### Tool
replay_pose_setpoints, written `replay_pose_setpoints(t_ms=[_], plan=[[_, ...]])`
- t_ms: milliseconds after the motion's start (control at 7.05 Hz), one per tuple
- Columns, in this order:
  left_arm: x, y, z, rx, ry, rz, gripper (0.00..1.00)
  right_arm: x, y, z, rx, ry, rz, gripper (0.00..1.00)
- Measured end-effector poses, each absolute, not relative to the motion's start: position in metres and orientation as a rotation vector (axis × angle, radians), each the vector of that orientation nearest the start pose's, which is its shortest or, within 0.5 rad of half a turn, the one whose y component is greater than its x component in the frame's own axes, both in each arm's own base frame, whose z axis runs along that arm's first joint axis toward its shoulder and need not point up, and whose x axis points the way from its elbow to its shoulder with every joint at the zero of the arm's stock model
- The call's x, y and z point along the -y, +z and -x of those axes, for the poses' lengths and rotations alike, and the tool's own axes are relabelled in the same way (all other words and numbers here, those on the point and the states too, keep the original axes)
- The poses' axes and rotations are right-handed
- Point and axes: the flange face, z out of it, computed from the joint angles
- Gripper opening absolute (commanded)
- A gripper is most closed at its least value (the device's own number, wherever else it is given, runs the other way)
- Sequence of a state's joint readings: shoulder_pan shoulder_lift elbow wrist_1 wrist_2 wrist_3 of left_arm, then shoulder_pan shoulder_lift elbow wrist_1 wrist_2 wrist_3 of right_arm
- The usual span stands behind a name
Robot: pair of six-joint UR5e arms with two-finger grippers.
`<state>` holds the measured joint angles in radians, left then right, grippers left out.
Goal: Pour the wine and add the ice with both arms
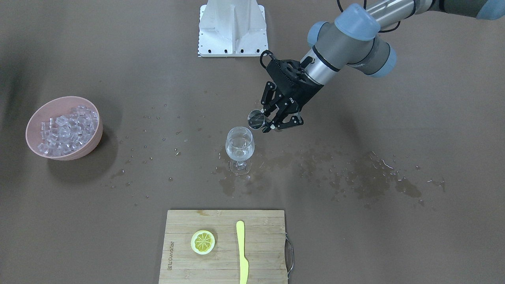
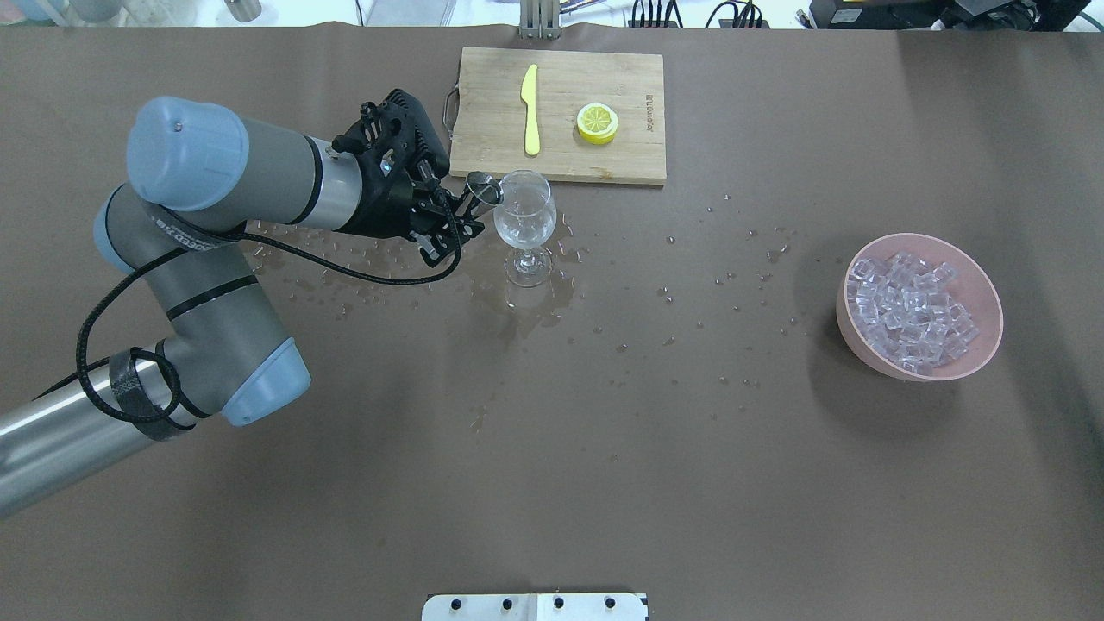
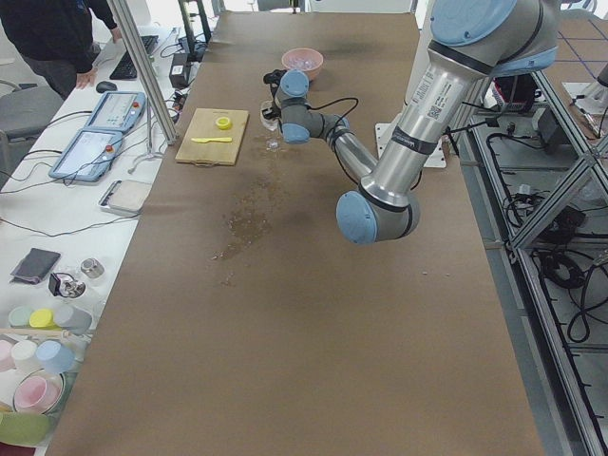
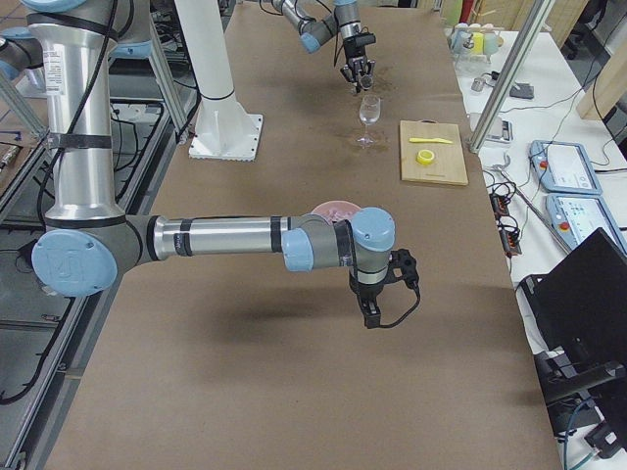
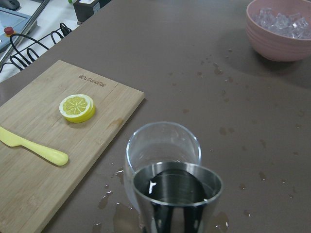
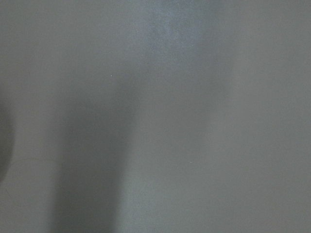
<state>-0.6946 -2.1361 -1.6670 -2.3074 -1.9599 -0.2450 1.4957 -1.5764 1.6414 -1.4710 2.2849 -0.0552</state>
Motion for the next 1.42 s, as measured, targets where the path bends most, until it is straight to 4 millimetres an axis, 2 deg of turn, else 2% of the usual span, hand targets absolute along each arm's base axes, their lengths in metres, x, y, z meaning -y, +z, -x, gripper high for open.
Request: replay_pose_setpoints(t_ms=[567,1135,1418], plan=[[0.487,0.175,-0.438,-0.997,0.799,-0.962,0.0,0.503,0.62,-0.03,0.716,-0.183,-0.15,1.0],[0.489,0.168,-0.442,-0.974,0.798,-0.919,0.0,0.503,0.62,-0.03,0.716,-0.183,-0.15,1.0],[0.491,0.152,-0.443,-0.95,0.795,-0.879,0.0,0.503,0.62,-0.03,0.716,-0.184,-0.151,1.0]])
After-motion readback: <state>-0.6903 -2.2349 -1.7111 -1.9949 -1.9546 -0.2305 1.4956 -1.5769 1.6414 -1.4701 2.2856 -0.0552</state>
